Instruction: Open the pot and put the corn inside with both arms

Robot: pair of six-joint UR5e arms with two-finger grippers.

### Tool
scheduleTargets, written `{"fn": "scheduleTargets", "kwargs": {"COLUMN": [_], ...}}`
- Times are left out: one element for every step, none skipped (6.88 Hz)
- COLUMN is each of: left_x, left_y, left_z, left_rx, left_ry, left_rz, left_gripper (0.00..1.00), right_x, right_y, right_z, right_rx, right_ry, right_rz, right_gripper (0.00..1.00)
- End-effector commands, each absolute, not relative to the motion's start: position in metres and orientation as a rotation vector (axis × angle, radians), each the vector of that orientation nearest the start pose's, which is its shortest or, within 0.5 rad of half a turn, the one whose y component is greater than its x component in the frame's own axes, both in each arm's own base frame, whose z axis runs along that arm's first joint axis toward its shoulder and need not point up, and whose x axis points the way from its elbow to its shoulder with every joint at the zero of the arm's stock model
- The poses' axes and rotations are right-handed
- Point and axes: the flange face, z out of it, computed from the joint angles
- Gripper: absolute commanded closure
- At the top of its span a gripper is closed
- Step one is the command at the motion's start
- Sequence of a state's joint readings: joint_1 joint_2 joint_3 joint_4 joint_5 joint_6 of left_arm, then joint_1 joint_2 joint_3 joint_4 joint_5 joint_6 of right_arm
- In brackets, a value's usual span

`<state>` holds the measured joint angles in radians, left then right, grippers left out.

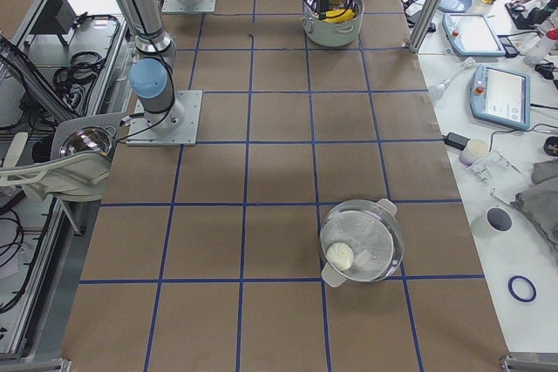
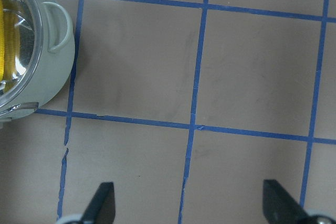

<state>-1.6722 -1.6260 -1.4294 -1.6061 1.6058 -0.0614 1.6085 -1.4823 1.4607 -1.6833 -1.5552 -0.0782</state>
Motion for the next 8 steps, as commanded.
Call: {"fn": "scheduleTargets", "kwargs": {"left_x": [-0.1777,-0.1757,-0.1757,-0.1757,-0.1754,-0.1755,-0.1756,-0.1756], "left_y": [-0.5045,-0.5059,-0.5059,-0.506,-0.5059,-0.5059,-0.5059,-0.5059], "left_z": [0.5254,0.5246,0.5245,0.5253,0.5246,0.5246,0.5246,0.5246], "left_rx": [0.047,0.047,0.054,0.059,0.073,0.076,0.073,0.073], "left_ry": [3.116,3.119,3.119,3.119,3.115,3.117,3.117,3.117], "left_rz": [-0.08,-0.077,-0.077,-0.079,-0.077,-0.077,-0.077,-0.077], "left_gripper": [0.0,0.0,0.0,0.0,0.0,0.0,0.0,0.0], "right_x": [0.1539,0.1539,0.1541,0.1536,0.1521,0.153,0.153,0.1533], "right_y": [-0.5374,-0.5367,-0.536,-0.5369,-0.5376,-0.5381,-0.5367,-0.5379], "right_z": [0.5074,0.508,0.5114,0.5108,0.5092,0.5077,0.5089,0.5076], "right_rx": [-0.186,-0.186,-0.186,-0.186,-0.186,-0.186,-0.186,-0.186], "right_ry": [3.117,3.117,3.113,3.111,3.119,3.11,3.11,3.107], "right_rz": [-0.207,-0.207,-0.219,-0.219,-0.214,-0.211,-0.209,-0.209], "right_gripper": [0.0,0.0,0.0,0.0,0.0,0.0,0.0,0.0]}}
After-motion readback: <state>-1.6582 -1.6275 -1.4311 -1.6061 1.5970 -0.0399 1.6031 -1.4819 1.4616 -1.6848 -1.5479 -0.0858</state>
